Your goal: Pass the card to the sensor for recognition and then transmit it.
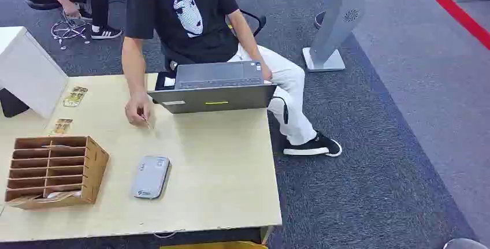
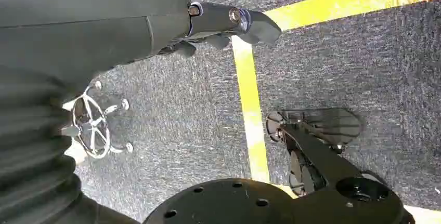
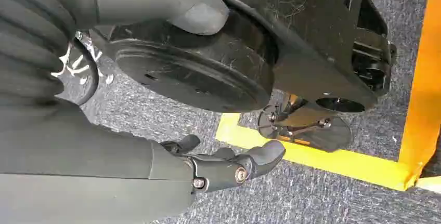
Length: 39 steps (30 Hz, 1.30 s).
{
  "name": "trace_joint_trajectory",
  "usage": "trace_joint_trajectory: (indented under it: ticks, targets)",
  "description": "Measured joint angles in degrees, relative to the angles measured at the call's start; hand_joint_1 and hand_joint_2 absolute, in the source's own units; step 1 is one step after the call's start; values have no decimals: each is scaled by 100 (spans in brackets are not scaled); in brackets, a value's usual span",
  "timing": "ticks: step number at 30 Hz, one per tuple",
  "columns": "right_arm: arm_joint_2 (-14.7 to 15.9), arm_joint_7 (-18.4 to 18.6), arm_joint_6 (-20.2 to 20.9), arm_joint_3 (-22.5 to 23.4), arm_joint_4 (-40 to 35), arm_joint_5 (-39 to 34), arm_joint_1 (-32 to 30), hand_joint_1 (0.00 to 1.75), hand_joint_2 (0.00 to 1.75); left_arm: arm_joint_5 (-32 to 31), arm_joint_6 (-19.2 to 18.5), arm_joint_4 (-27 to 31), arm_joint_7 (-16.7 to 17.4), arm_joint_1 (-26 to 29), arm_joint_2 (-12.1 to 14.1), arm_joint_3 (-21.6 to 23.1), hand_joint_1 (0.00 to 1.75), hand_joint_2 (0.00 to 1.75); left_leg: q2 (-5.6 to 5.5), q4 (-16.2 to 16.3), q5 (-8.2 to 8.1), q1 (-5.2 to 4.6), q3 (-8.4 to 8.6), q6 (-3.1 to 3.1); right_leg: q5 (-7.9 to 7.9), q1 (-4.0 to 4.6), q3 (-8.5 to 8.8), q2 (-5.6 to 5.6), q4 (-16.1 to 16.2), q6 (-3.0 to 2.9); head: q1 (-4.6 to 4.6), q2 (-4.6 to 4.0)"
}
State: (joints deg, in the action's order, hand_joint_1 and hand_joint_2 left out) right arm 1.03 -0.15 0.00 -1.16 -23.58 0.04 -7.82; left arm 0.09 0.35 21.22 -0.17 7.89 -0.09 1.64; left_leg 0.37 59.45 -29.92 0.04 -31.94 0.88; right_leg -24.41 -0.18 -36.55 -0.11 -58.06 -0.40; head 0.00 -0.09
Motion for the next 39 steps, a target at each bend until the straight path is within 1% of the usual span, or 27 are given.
trace_joint_trajectory:
  ticks: [4,10,18,29,30,37,38,39]
  targets:
    - [0,0,-33,-48,0,-11,16,0,175,98,13,0,-6,-1,-17,30,0,175,0,0,0,0,0,0,0,0,0,0,0,0,0,0]
    - [0,72,-311,-479,-2,-116,77,0,175,814,206,-4,-223,-16,-87,457,0,175,-1,0,0,0,0,0,0,0,1,0,0,0,0,0]
    - [9,177,-752,-1205,-13,-311,205,0,175,1891,540,-186,-555,-115,-199,1255,0,175,-1,0,0,0,0,0,0,0,1,0,0,0,2,0]
    - [101,317,-1366,-2315,-35,-533,412,0,175,3408,1030,-588,-1030,-291,-339,2532,0,175,1,0,0,0,0,0,0,1,1,2,0,0,0,0]
    - [107,326,-1421,-2422,-35,-566,431,0,175,3552,1084,-627,-1080,-308,-348,2649,0,0,1,0,0,0,1,0,0,1,1,2,0,0,0,0]
    - [131,417,-1751,-3161,-85,-730,535,0,175,4510,1429,-887,-1511,-448,-400,3352,0,0,-1,0,0,-1,1,0,0,1,1,0,0,0,0,0]
    - [131,424,-1812,-3283,-98,-743,545,0,175,4645,1489,-925,-1598,-472,-404,3441,0,175,0,0,0,0,1,0,0,1,1,0,0,0,0,0]
    - [131,428,-1869,-3387,-111,-765,557,0,175,4797,1541,-968,-1687,-496,-411,3536,0,175,0,0,0,0,1,0,0,1,1,1,0,-1,0,0]
